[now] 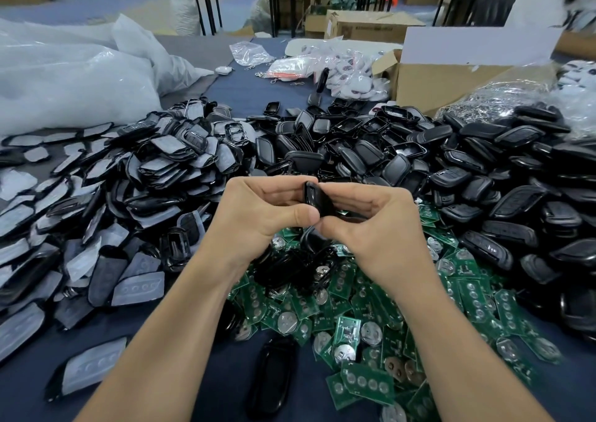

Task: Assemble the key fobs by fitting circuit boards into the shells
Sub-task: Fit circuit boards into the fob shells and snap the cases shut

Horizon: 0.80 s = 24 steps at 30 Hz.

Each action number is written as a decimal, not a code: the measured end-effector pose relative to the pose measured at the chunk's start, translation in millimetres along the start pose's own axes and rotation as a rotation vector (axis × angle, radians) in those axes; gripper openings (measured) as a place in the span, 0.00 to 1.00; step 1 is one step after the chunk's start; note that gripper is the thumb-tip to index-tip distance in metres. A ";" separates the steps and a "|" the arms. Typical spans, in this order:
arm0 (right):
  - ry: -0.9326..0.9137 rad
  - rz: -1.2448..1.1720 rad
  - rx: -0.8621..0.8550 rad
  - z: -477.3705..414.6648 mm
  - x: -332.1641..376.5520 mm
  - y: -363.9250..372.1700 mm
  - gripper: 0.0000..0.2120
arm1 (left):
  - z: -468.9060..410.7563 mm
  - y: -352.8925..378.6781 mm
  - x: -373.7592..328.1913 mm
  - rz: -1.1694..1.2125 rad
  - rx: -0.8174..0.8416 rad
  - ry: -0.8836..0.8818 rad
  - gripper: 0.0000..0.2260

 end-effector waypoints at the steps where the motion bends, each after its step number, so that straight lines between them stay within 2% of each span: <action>1: -0.003 0.013 0.005 0.0 0.3 -0.1 0.22 | 0.2 -0.3 -0.3 -0.019 -0.006 0.005 0.24; 5: -0.036 0.110 -0.041 3.1 2.6 -0.3 0.21 | 2.2 1.8 -3.5 -0.088 0.013 0.050 0.23; 9: -0.090 0.210 -0.173 10.9 5.7 1.2 0.21 | 2.6 2.0 -6.4 -0.107 0.007 0.059 0.21; 11: -0.122 0.280 -0.206 12.7 8.4 1.0 0.22 | 3.5 3.5 -5.7 -0.059 -0.004 0.032 0.16; 14: -0.223 0.431 -0.223 14.3 15.7 6.1 0.24 | 4.0 6.3 -1.2 -0.046 -0.126 -0.002 0.08; 16: -0.287 0.521 -0.240 15.8 19.8 12.1 0.24 | 3.9 5.1 2.9 -0.077 -0.224 -0.016 0.12; 18: -0.249 0.470 -0.203 12.2 17.8 14.5 0.22 | 3.5 3.1 5.1 -0.103 -0.267 -0.022 0.15; 24: 0.107 0.053 -0.044 -4.8 -5.8 -0.3 0.12 | 4.7 0.7 2.4 -0.151 -0.241 0.029 0.15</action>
Point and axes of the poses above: each hand's wrist, its own z-axis away from the middle knuckle, its own y-axis out of the palm, x = y × z, the point moved 6 cm from there along -z, towards the middle knuckle, and after that the axes turned 1 degree about -x, right-handed, at the moved point
